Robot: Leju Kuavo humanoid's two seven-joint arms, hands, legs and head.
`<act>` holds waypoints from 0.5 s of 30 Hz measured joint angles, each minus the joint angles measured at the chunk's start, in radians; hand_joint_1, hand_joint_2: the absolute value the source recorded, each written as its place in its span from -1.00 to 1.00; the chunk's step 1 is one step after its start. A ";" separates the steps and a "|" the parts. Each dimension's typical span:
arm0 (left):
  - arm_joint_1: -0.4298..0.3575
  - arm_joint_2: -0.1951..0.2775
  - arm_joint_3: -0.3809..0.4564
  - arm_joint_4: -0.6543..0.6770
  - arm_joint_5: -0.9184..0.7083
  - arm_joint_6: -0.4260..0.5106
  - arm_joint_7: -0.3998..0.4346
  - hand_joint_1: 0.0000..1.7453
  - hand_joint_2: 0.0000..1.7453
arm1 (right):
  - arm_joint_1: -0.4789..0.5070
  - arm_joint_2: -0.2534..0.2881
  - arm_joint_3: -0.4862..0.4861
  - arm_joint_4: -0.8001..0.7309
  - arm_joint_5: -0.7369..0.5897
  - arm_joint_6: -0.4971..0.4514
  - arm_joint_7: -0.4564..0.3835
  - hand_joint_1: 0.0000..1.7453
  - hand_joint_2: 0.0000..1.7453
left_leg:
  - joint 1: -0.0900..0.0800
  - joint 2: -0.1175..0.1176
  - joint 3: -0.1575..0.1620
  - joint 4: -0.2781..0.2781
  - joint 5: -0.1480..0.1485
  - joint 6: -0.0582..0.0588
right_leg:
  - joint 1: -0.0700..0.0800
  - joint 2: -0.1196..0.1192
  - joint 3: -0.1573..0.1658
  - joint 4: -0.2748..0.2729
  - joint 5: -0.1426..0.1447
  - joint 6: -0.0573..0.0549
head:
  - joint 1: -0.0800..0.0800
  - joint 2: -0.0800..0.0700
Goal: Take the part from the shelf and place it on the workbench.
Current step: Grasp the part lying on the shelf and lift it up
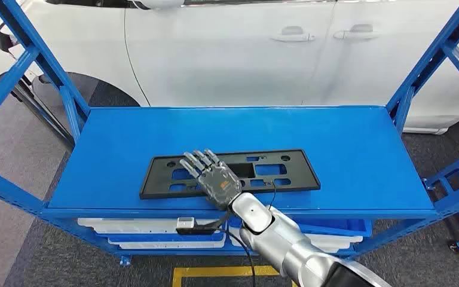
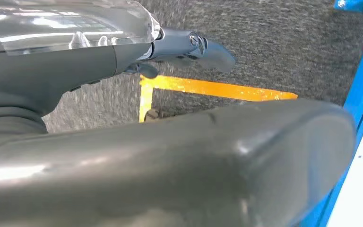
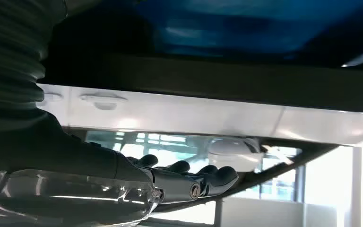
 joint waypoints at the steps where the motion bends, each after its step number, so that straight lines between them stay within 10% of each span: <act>1: 0.000 0.000 0.002 0.000 0.000 0.000 0.000 -1.00 -1.00 | -0.004 0.000 -0.003 0.010 0.001 0.000 0.006 -1.00 1.00 | 0.000 0.000 -0.019 0.039 -0.016 -0.002 | 0.000 0.000 0.000 0.000 0.000 0.000 | 0.000 0.000; 4: 0.004 0.001 0.010 0.000 -0.001 0.000 -0.002 -1.00 -1.00 | -0.024 0.000 -0.020 0.057 0.002 0.000 0.035 -0.99 1.00 | 0.002 0.000 -0.065 0.130 -0.031 -0.007 | 0.000 0.000 0.002 0.001 -0.001 0.000 | 0.000 0.000; 8: 0.003 0.004 0.015 0.000 -0.003 0.000 -0.003 -1.00 -1.00 | -0.057 -0.004 -0.057 0.116 0.006 0.006 0.073 0.88 1.00 | 0.003 0.000 0.048 -0.101 0.083 0.002 | 0.002 0.003 0.011 0.004 -0.006 0.010 | 0.000 0.000; 13: 0.002 0.004 0.021 0.000 -0.005 0.000 -0.003 -1.00 -1.00 | -0.079 -0.018 -0.103 0.162 0.018 0.037 0.098 1.00 1.00 | 0.000 -0.001 0.073 -0.160 0.099 0.038 | 0.004 0.005 0.006 0.013 -0.012 0.038 | 0.000 0.000; 15: 0.000 0.005 0.024 0.000 -0.005 0.000 -0.002 -1.00 -1.00 | -0.084 -0.024 -0.117 0.176 0.019 0.045 0.103 1.00 1.00 | 0.003 0.001 0.072 -0.165 0.105 0.050 | 0.002 0.004 -0.026 0.083 -0.057 0.047 | 0.000 0.000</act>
